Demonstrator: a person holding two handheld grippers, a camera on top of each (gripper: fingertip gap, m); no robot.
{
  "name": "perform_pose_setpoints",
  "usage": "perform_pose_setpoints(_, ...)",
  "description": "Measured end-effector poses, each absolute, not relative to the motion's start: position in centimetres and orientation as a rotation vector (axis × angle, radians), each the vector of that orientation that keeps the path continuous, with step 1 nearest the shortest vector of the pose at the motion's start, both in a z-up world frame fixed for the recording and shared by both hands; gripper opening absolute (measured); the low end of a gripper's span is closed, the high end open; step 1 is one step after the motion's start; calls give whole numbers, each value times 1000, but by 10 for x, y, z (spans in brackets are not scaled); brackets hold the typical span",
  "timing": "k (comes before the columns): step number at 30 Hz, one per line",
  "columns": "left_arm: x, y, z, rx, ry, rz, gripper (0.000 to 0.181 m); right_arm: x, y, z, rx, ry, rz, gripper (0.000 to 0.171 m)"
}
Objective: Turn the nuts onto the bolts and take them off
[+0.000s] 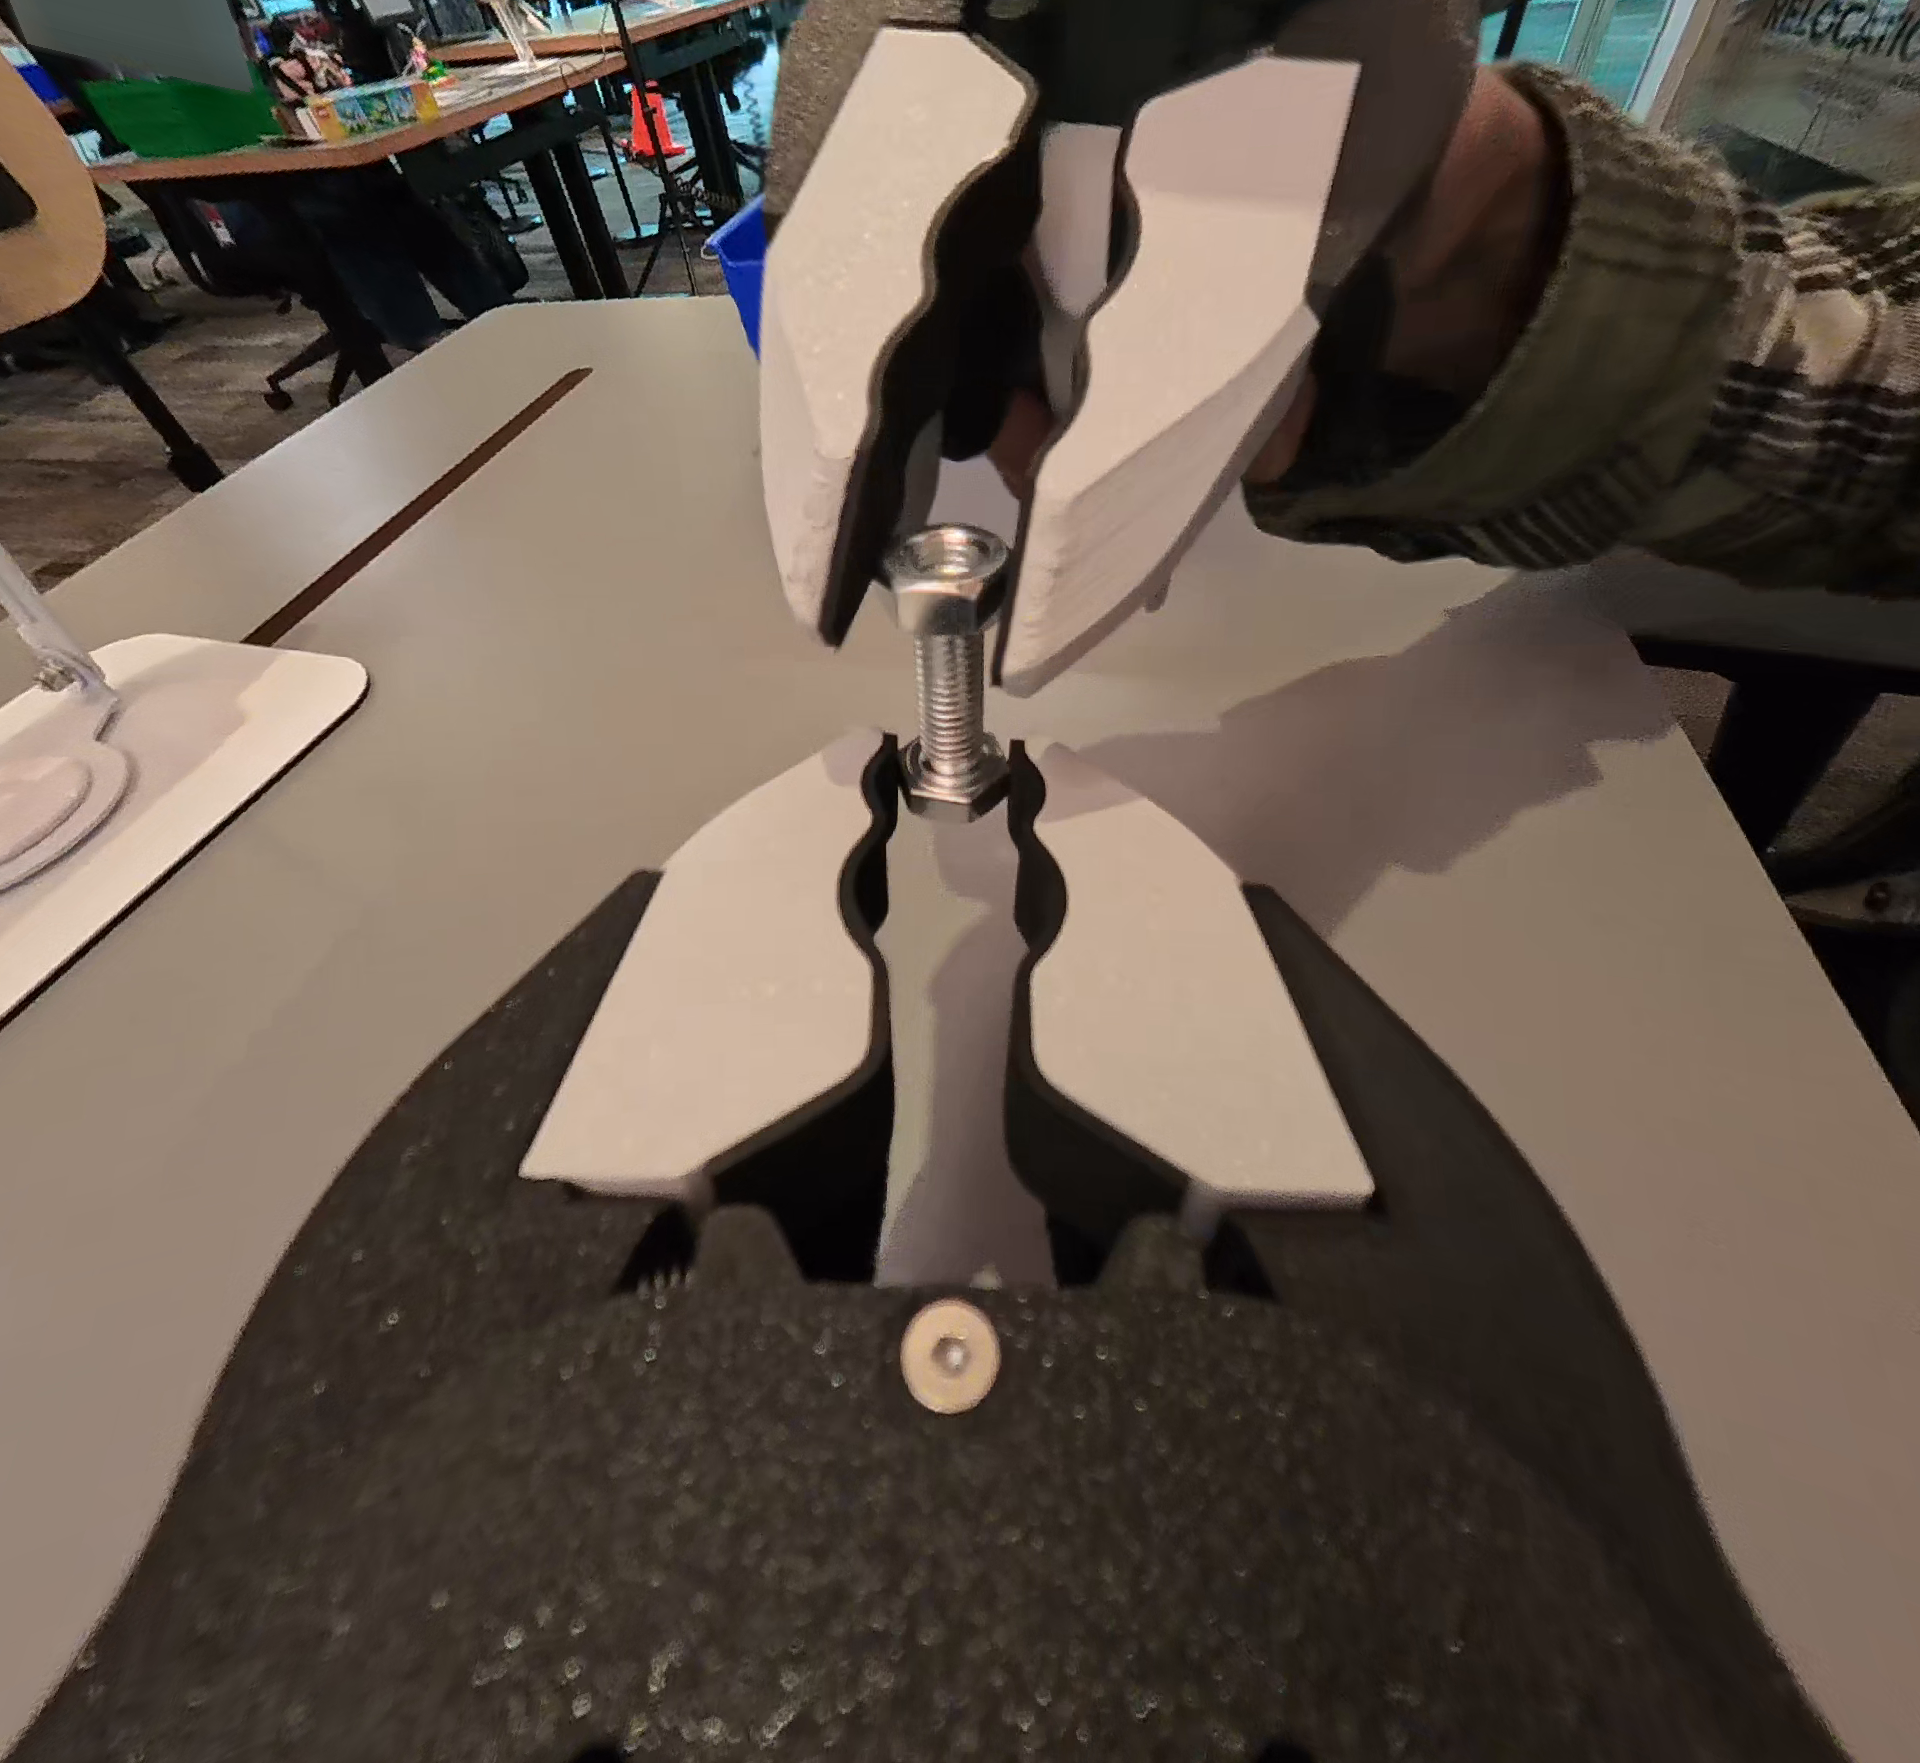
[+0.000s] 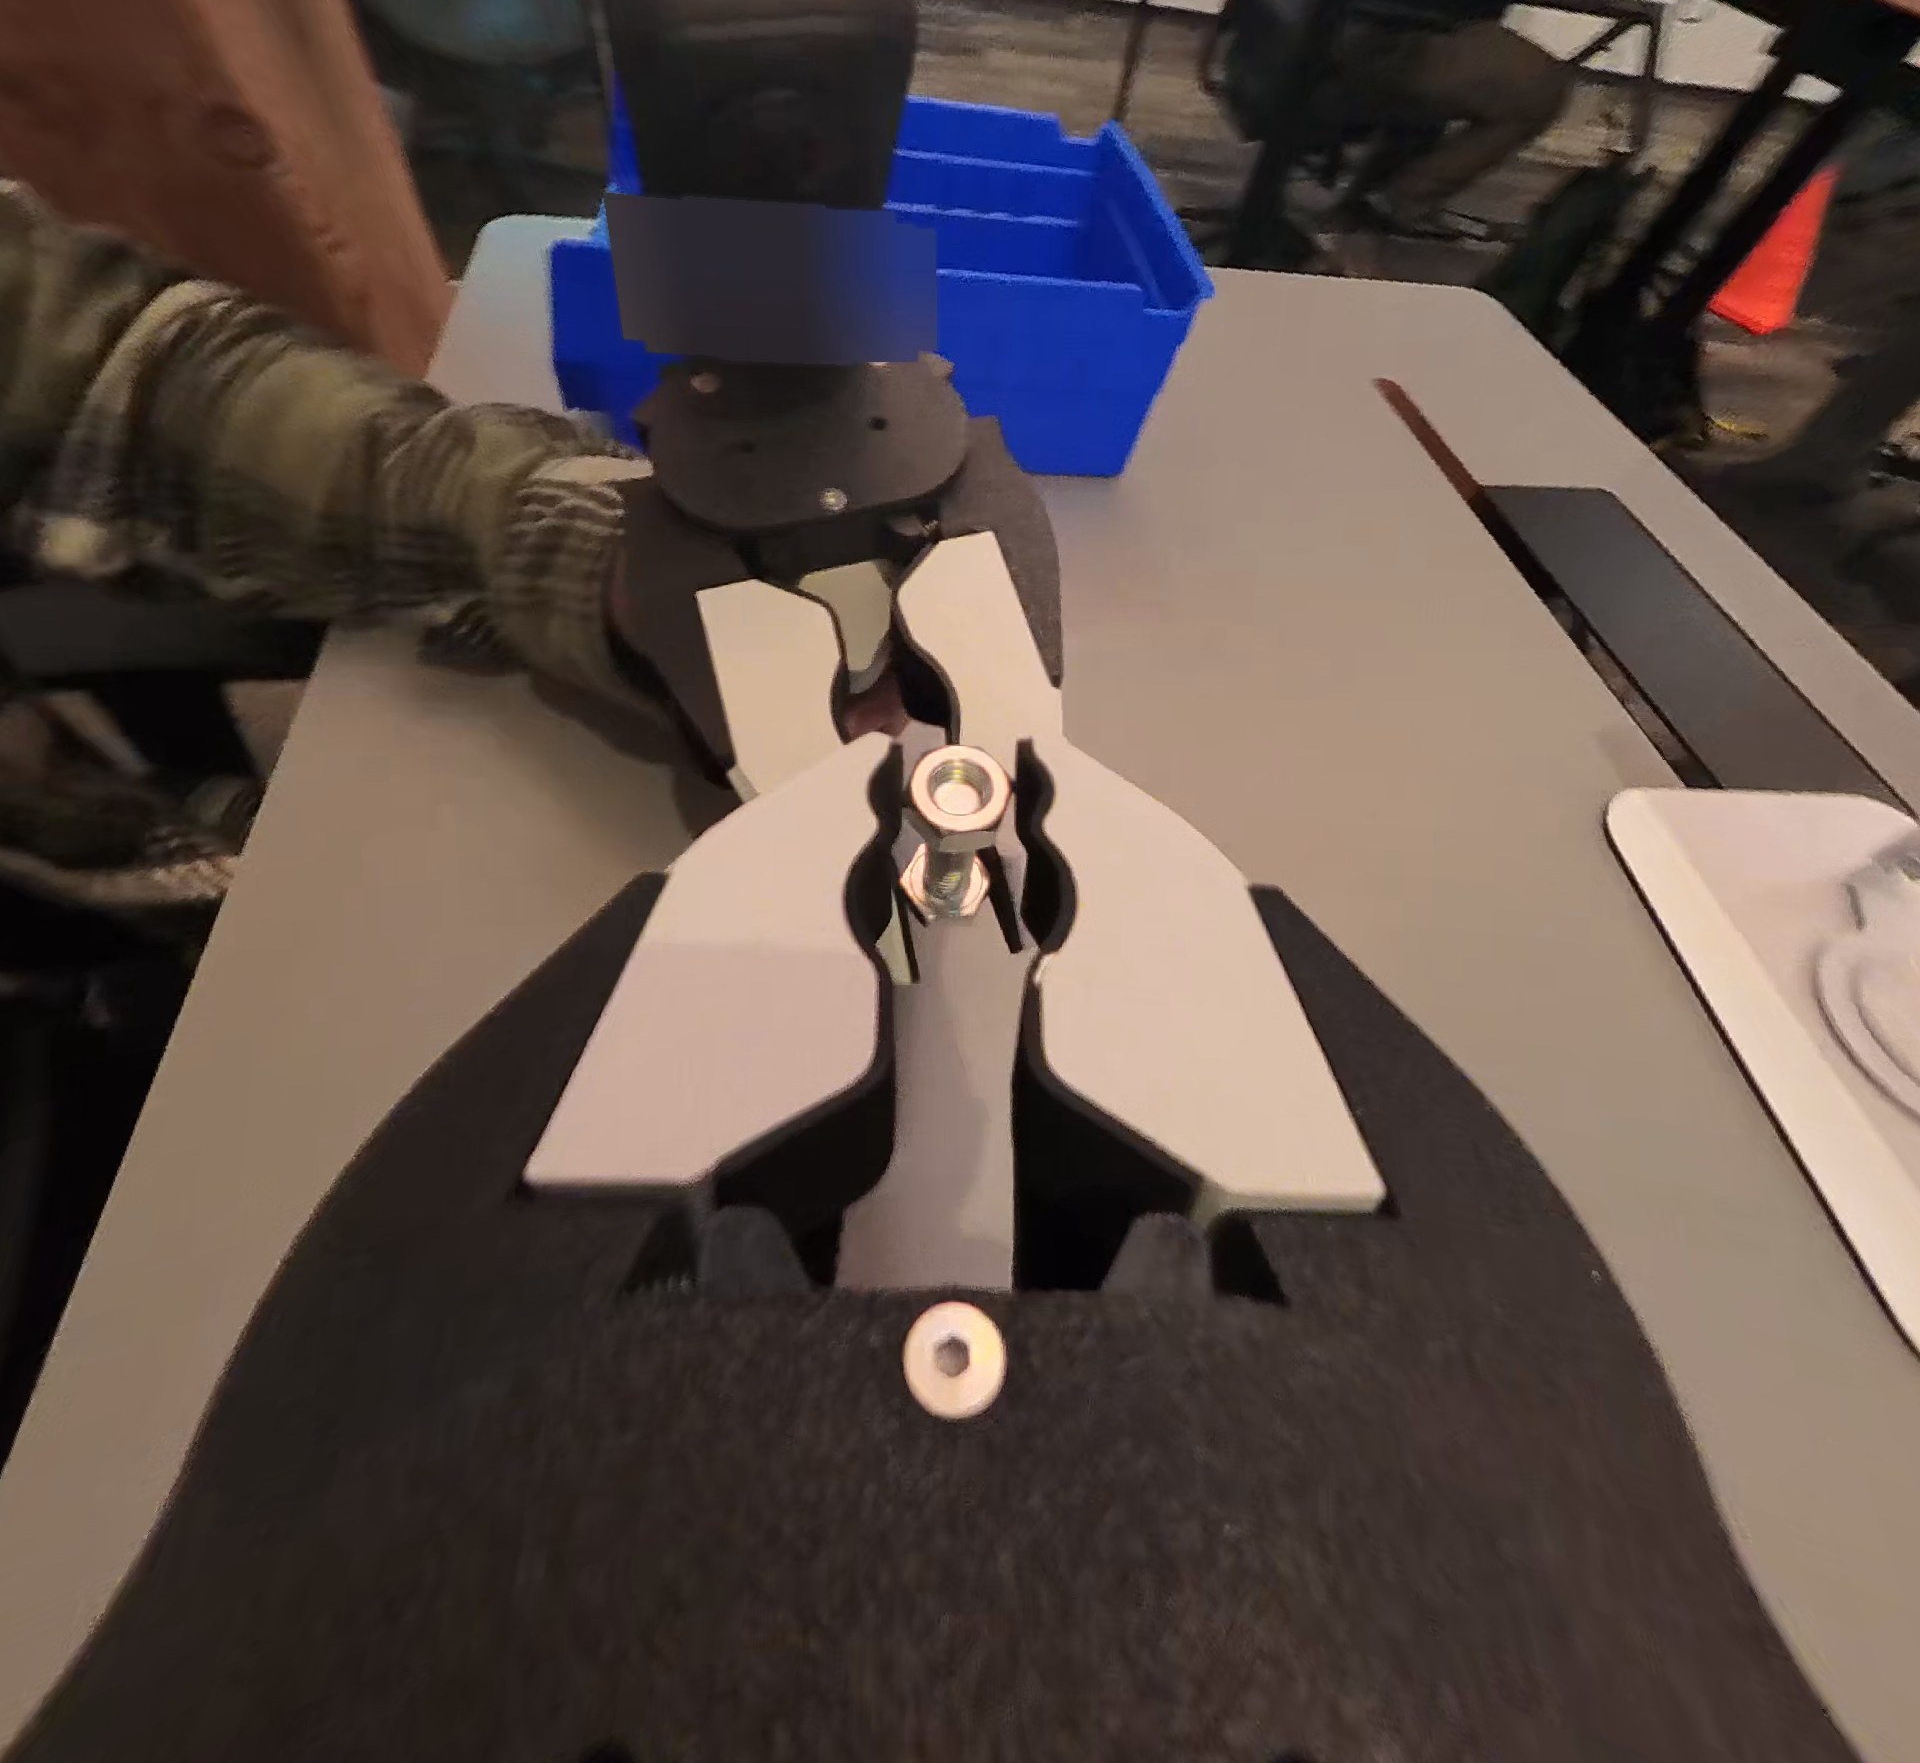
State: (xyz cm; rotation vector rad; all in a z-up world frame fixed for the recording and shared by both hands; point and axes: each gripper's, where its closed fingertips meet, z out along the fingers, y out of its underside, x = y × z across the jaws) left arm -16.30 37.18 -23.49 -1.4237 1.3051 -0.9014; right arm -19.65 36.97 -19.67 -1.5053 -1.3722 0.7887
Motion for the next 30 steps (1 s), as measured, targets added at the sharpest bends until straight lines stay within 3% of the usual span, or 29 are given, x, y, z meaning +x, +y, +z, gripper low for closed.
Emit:
perform_pose_setpoints(1, -163, 372, -236, -1433, 1306, -904, 20, -196, 371, -199, -1521, -1345, 781, 21)
perform_pose_setpoints(8, -162, 372, -242, -1479, 1311, -937, 20, -189, 368, -200, -1514, -1187, 875, 92)
perform_pose_setpoints(18, -160, 370, -242, -1489, 1316, -940, 20, -188, 339, -201, -1400, -1131, 947, 87)
perform_pose_setpoints(22, -161, 371, -243, -1491, 1321, -915, 20, -180, 331, -204, -1414, -1127, 907, 77)
perform_pose_setpoints(26, -160, 369, -243, -1485, 1333, -921, 20, -183, 339, -201, -1428, -1126, 879, 89)
perform_pose_setpoints(30, -160, 370, -244, -1490, 1335, -902, 20, -184, 322, -210, -1431, -1176, 901, 81)
